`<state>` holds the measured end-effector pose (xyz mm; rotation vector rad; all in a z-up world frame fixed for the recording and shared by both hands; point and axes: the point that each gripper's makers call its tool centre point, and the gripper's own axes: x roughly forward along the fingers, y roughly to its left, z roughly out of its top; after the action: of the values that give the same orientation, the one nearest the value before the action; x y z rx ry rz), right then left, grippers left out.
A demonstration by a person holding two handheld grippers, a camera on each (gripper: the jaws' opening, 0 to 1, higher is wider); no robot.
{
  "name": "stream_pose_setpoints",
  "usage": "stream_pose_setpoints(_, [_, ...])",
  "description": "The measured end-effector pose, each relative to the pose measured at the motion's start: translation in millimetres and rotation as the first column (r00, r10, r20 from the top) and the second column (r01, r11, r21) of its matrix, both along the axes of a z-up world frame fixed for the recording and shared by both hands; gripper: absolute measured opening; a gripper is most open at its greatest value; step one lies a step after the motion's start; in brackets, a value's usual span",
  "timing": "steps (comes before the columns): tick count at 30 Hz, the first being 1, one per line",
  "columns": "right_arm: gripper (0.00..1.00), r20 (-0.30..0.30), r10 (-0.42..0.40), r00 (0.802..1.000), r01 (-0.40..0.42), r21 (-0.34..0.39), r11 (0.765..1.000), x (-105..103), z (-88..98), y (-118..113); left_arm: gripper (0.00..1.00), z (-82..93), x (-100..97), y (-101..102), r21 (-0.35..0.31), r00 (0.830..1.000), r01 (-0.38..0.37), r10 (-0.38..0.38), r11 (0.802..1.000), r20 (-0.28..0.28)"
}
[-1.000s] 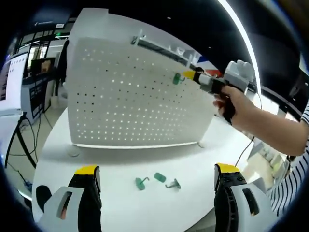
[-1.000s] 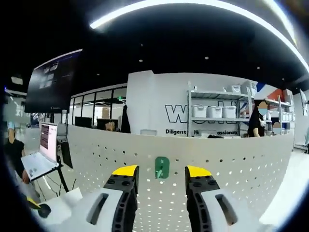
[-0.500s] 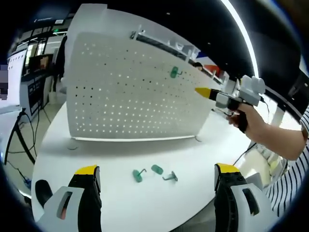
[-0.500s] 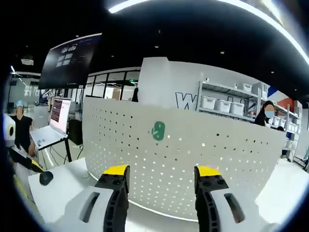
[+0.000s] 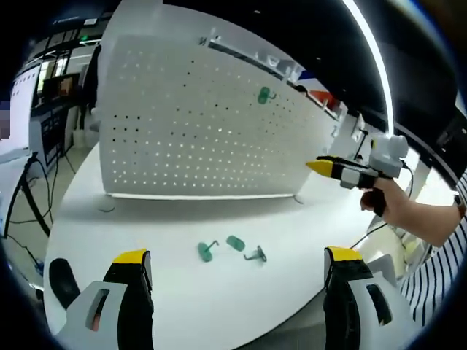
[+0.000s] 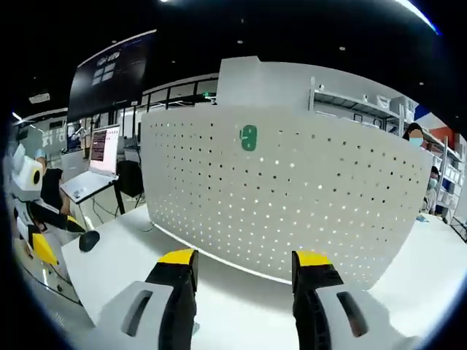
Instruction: Insert the hook assembly into the mounting plate slot until the hook locks in place.
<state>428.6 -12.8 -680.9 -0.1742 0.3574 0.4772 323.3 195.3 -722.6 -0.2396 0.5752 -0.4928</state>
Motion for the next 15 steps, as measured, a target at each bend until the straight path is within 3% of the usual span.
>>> stream_pose_setpoints(6, [0.45, -0.042, 0.081, 0.996, -0.084, -0.059, 0.995, -22.1, -23.2, 15.4, 1.0, -9.5, -7.2, -2.9, 0.012, 0.999, 0.017, -0.016, 1.0, -0.039])
stream_pose_setpoints(15, [0.45, -0.132, 0.115, 0.985, -0.122, -0.045, 0.991, -45.2, -50.0, 20.4, 1.0, -16.6, -11.0, -0.9, 0.028, 0.998, 0.018, -0.016, 0.999, -0.06])
